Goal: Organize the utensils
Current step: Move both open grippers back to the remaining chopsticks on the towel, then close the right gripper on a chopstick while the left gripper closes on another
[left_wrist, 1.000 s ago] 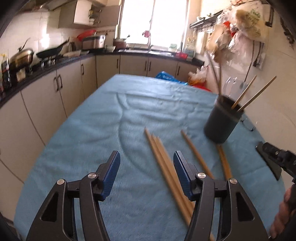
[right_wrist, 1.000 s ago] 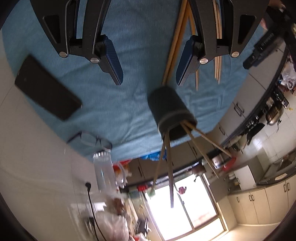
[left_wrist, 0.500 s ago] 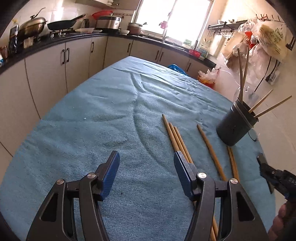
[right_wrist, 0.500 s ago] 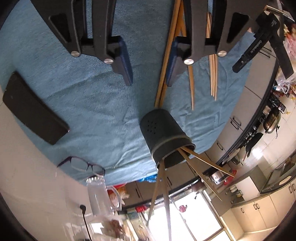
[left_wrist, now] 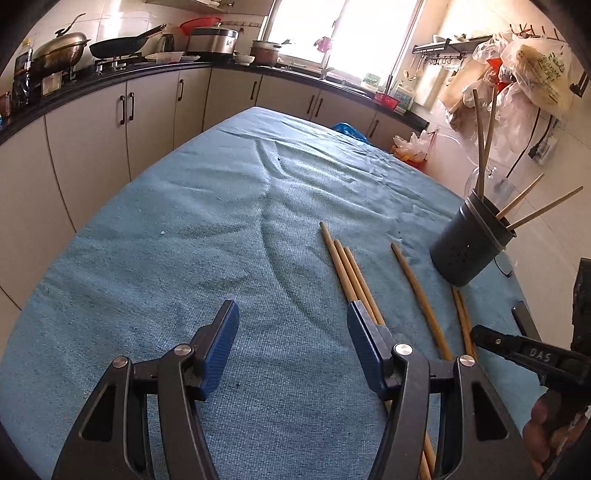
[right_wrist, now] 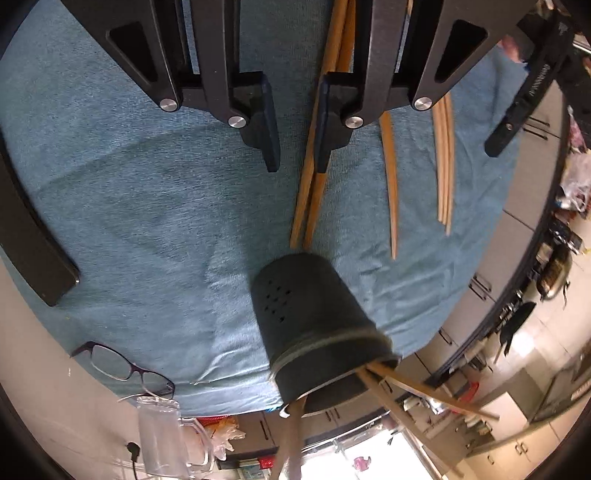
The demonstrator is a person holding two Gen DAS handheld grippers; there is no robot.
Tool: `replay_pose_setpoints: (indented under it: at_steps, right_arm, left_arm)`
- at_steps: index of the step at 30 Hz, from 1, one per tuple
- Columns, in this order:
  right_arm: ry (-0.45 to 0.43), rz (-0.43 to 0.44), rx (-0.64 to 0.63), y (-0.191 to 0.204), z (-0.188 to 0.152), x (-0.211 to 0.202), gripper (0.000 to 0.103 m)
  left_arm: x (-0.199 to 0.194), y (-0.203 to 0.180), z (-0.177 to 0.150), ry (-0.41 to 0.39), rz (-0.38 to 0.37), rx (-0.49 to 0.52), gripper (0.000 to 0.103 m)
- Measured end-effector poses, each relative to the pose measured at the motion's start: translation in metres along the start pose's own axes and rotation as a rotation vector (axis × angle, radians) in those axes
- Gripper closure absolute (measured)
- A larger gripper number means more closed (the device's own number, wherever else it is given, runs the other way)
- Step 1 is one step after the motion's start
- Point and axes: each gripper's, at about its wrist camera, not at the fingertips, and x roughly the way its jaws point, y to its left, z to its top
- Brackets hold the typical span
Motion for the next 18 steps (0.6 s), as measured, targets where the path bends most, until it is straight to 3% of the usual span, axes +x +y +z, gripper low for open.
replay_pose_setpoints:
  at_steps: [4, 6, 9, 12, 15, 18]
  right_arm:
    - [-0.011, -0.084, -0.105, 0.016, -0.003, 0.005, 0.085]
    - [-0.012, -0.13, -0.156, 0.021, -0.004, 0.007, 0.092]
    - [-0.016, -0.161, -0.147, 0.012, -0.002, 0.003, 0.095]
    - [-0.038, -0.125, -0.07, -0.011, -0.002, -0.009, 0.096]
    - [-0.069, -0.068, -0.023, -0.021, -0.003, -0.022, 0.096]
    - [-0.084, -0.038, -0.013, -0.022, -0.006, -0.03, 0.095]
  left_arm:
    - [-0.001, 0.0, 0.0, 0.0, 0.005, -0.003, 0.043]
    - [-0.001, -0.001, -0.001, 0.004, 0.007, 0.003, 0.043]
    - [0.002, -0.002, 0.0, 0.034, 0.008, 0.01, 0.043]
    - [0.01, 0.0, 0.004, 0.109, -0.035, -0.012, 0.043]
    - [0.014, -0.008, 0.009, 0.133, -0.042, -0.003, 0.043]
    - [0.025, -0.021, 0.019, 0.177, -0.022, 0.015, 0.056]
